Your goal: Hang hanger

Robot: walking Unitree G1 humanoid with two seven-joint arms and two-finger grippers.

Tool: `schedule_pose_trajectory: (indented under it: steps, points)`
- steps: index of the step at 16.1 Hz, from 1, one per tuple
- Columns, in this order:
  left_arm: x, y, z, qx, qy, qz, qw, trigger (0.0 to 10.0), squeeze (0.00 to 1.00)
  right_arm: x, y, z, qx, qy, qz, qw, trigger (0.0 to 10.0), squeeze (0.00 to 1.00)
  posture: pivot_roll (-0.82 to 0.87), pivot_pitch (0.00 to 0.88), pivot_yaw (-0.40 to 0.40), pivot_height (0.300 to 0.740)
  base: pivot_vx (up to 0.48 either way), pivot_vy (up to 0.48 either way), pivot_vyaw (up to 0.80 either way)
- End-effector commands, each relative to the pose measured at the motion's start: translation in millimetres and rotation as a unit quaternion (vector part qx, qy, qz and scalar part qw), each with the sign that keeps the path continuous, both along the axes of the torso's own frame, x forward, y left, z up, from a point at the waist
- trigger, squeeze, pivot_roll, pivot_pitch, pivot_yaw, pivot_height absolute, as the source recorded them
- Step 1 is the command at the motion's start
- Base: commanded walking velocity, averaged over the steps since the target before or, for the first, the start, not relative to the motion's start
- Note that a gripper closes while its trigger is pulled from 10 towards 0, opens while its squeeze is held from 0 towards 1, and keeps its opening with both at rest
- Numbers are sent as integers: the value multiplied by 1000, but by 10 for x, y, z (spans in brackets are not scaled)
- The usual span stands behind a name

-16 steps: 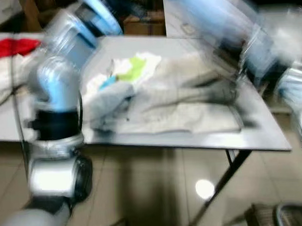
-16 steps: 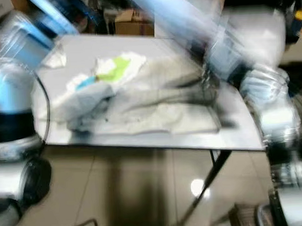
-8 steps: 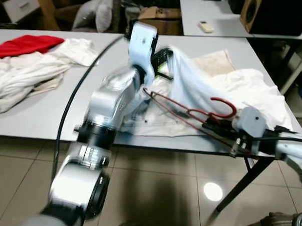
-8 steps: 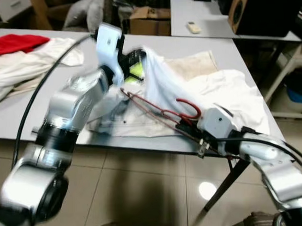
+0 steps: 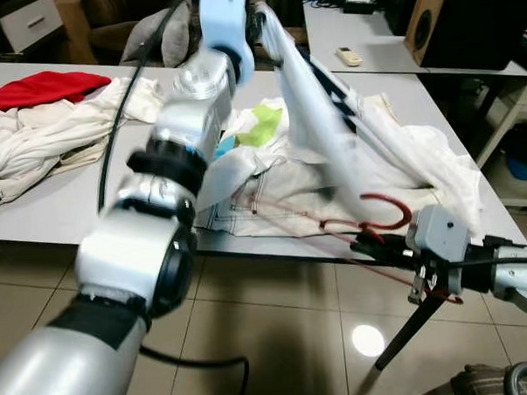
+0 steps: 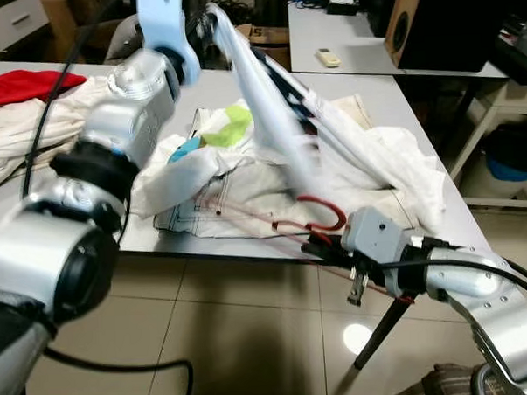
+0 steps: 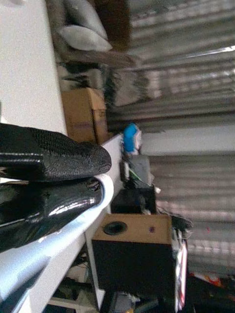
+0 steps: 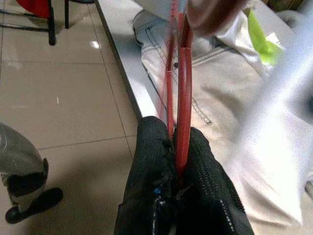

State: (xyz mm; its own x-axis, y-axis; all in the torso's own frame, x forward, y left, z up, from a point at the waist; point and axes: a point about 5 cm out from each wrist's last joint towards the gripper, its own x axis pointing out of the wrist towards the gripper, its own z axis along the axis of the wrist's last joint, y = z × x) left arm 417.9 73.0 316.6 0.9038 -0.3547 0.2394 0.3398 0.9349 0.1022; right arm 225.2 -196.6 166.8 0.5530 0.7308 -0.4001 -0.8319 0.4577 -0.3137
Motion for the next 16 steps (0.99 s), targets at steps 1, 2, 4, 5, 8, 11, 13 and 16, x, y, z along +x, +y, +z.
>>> schedule_pose_trajectory:
  steps: [1,2,4,5,8,11,13,16]
  points:
    - [-28,-49,167,10,-34,-26,999,10000,0,4,-49,122,-6,-20,-18,1000,10000,0,-36,0,51,740,0,0,0]
    - [-35,-45,191,2,-35,-37,999,10000,0,9,-71,159,-9,-27,-24,999,10000,0,-37,0,52,740,0,0,0]
    - [-52,-2,282,-24,-37,-70,997,10000,0,54,-155,272,-11,-50,-48,998,10000,0,-40,0,56,740,0,0,0]
    - [-93,25,363,-29,-44,-118,992,10000,0,102,-242,367,-17,-64,-66,996,10000,0,-35,7,48,740,0,0,0]
    - [-267,207,534,-1,-61,-221,973,10000,0,213,-450,526,-66,-58,-54,995,10000,0,-18,14,28,740,0,0,0]
    - [-487,395,752,6,-94,-274,957,10000,0,398,-567,640,-125,-46,-19,991,10000,0,1,27,7,740,0,0,0]
    - [-610,482,828,24,-94,-306,947,10000,0,568,-611,732,-149,-50,-9,988,10000,0,21,43,-4,740,0,0,0]
    - [-775,579,948,31,-105,-330,937,10000,0,999,-695,926,-225,-84,-22,970,10000,0,36,61,-6,740,0,0,0]
